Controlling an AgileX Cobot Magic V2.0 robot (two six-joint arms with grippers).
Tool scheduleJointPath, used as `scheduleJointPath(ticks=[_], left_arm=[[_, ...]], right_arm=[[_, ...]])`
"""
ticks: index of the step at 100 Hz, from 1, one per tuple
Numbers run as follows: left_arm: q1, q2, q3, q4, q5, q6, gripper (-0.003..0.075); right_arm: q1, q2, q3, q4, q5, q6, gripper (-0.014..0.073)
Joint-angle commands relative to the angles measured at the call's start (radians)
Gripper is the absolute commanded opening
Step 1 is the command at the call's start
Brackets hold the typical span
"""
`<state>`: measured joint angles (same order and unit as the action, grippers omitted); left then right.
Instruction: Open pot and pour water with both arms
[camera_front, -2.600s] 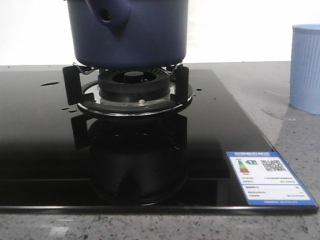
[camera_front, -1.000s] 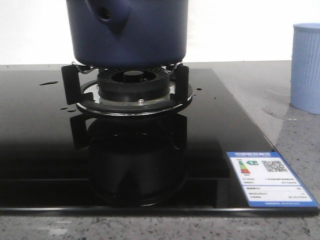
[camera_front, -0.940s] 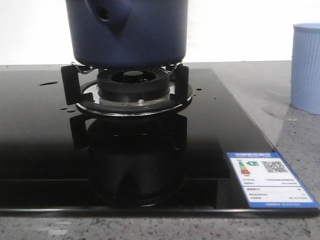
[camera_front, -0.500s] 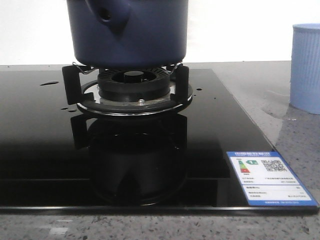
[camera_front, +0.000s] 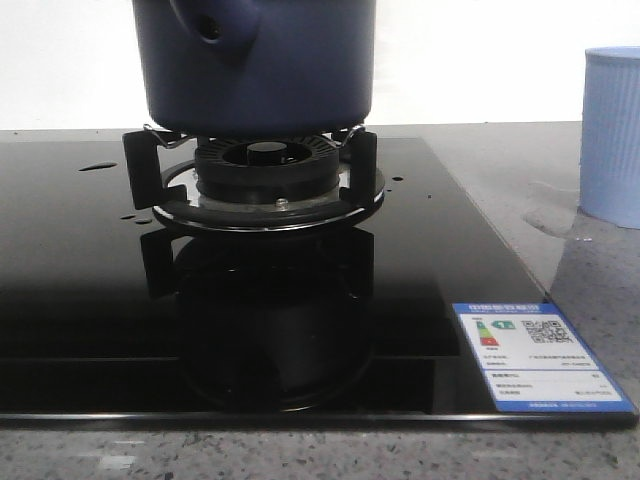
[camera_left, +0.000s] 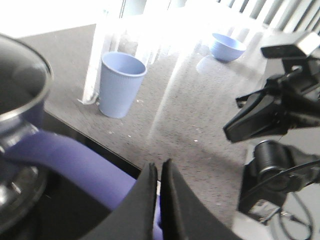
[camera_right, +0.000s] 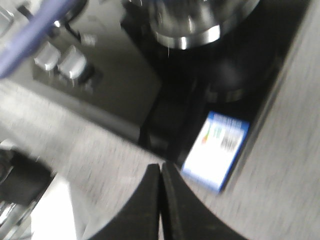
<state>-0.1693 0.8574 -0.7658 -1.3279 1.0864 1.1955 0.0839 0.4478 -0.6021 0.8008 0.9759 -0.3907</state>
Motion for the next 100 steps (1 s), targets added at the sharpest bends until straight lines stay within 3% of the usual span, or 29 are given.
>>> scheduleJointPath(ticks=[1,9,20,35,48,66,87,100], left_arm=[[0.001,0.033,-0.058,-0.084,0.006,0.126,-0.0014],[0.001,0.051,-0.076,-0.09,0.006,0.229,0.0041],[0.001,0.072,-0.088,-0.118,-0.005,0.345,0.023],[0.001,0.103,-0.088,-0.171,-0.108,0.373,0.0506],[0.001,0.15,-0.092,-0.216,-0.182,0.392,0.0561],[0.001,0.258,-0.171,-0.239,-0.199,0.499,0.0562],[0.001,0.41,-0.311,-0.268,-0.205,0.527,0.0632],[0.001,0.496,-0.381,-0.29,-0.186,0.527,0.0632]], right_arm=[[-0.005,0.017,-0.036,0.055,-0.134,-0.044,-0.0074],[-0.005,0.017,-0.036,0.057,-0.179,-0.115,-0.0062],[-0.005,0.017,-0.036,0.057,-0.192,-0.225,0.0055],[-0.005,0.017,-0.036,0.057,-0.243,-0.233,0.0423],[-0.005,0.017,-0.036,0.057,-0.285,-0.233,0.0643],[-0.005,0.017,-0.036,0.057,-0.291,-0.233,0.0656],[-0.005,0.017,-0.036,0.057,-0.302,-0.233,0.0656],[-0.005,0.017,-0.036,0.057,-0.31,-0.233,0.0656]])
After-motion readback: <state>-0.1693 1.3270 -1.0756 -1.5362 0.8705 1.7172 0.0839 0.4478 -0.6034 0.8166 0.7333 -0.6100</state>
